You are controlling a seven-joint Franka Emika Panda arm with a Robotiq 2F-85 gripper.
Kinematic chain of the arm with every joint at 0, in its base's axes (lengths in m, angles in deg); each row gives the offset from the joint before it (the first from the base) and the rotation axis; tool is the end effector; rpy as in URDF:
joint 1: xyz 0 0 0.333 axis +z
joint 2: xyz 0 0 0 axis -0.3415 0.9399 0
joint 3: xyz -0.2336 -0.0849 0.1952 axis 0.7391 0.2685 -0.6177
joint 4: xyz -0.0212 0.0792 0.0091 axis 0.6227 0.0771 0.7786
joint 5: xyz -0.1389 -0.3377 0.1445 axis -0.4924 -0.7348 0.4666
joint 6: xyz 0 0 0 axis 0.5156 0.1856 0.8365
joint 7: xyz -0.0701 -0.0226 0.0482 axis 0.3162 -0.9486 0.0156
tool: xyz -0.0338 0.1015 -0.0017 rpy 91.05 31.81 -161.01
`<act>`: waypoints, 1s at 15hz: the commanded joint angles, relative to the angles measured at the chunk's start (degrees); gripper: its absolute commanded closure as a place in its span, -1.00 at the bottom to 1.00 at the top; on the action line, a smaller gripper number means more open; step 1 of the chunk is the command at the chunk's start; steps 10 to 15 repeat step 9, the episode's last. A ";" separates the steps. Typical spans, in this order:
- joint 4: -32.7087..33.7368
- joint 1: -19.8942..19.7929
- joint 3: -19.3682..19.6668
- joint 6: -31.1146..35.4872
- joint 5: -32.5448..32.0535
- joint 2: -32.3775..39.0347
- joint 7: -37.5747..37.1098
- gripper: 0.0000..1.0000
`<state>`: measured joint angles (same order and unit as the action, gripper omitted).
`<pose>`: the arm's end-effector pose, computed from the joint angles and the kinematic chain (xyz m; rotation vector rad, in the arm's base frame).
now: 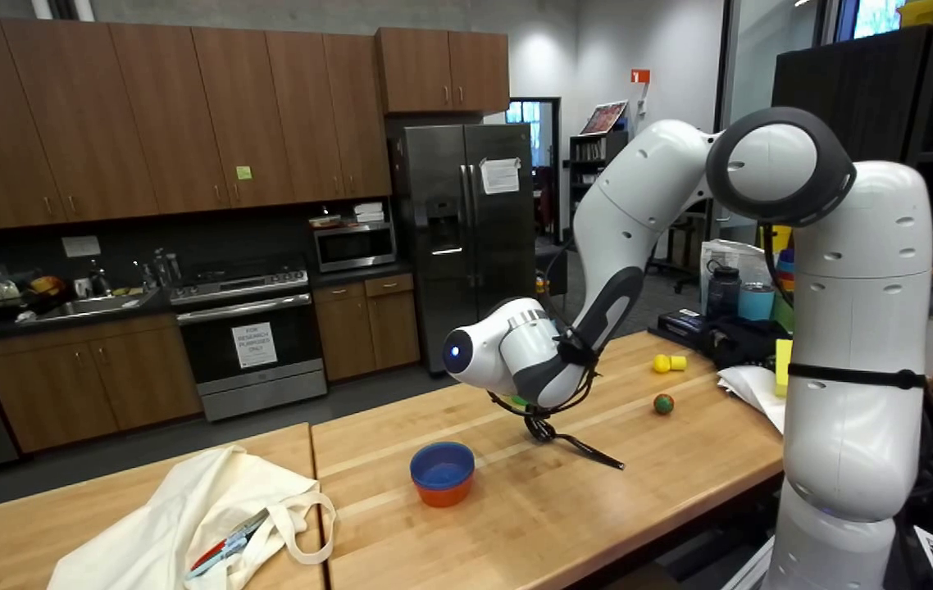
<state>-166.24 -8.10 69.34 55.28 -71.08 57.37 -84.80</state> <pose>0.4583 0.1451 0.2856 2.0360 0.8311 -0.0863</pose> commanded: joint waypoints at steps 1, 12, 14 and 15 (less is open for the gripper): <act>-1.13 -0.01 0.22 -1.11 4.56 -2.38 1.30 -1.00; 0.07 0.29 0.26 -1.32 4.77 -0.43 0.38 -1.00; 0.07 0.29 0.26 -1.32 4.77 -0.43 0.38 -1.00; 0.07 0.29 0.26 -1.32 4.77 -0.43 0.38 -1.00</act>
